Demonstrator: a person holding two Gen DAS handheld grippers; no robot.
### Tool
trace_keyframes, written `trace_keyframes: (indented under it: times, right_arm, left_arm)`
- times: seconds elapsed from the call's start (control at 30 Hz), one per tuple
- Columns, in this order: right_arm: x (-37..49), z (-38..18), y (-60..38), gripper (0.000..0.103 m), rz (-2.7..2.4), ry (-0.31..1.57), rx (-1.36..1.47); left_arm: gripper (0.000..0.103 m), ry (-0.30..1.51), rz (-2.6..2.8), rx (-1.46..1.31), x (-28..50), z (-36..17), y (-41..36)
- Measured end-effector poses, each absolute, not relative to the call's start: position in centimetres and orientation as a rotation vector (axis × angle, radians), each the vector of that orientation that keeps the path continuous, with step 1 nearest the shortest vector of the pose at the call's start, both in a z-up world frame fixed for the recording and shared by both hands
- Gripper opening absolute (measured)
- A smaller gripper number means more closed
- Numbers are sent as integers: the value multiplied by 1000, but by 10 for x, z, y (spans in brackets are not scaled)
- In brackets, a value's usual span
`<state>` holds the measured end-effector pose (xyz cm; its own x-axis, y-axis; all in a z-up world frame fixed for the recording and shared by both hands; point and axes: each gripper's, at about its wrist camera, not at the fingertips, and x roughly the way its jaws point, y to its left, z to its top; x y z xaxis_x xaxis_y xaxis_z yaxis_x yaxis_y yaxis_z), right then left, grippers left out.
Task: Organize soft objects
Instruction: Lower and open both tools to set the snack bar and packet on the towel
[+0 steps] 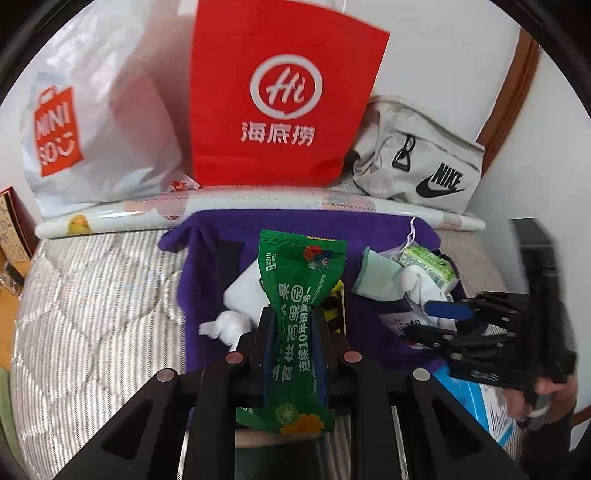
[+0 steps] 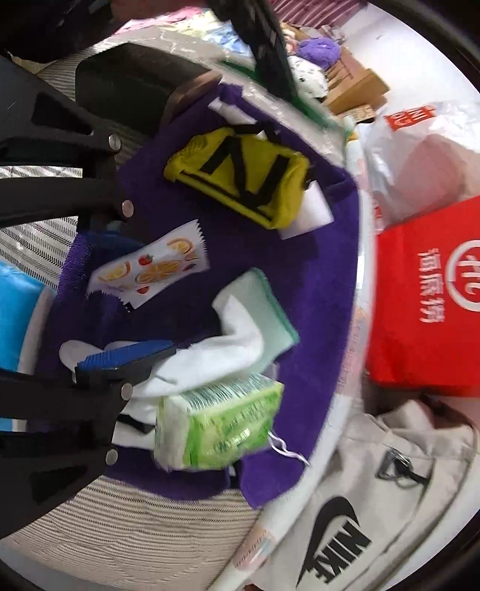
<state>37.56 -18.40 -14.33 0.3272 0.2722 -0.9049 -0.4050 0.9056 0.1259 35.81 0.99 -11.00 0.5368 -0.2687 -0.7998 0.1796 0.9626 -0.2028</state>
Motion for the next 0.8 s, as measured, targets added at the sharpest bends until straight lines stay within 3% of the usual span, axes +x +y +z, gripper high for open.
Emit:
trace_keyframes:
  times: [0.2, 0.27, 0.33, 0.4, 0.53, 0.8]
  right_arm:
    - [367, -127, -198, 46, 418, 1099, -127]
    - [363, -123, -205, 46, 410, 1086, -125]
    - [359, -120, -211, 46, 394, 1073, -128]
    - [357, -119, -215, 46, 377, 1071, -125]
    - [354, -115, -218, 46, 362, 1061, -108]
    - [326, -91, -225, 47, 312, 1005, -91]
  left_arm:
    - [23, 1023, -274, -93, 377, -127, -2]
    - [29, 1029, -268, -103, 380, -130, -2]
    - [46, 1055, -250, -101, 383, -133, -2]
    - [55, 1055, -239, -96, 383, -134, -2]
    - [60, 1030, -225, -81, 373, -124, 0]
    - [60, 977, -207, -66, 336, -89, 6]
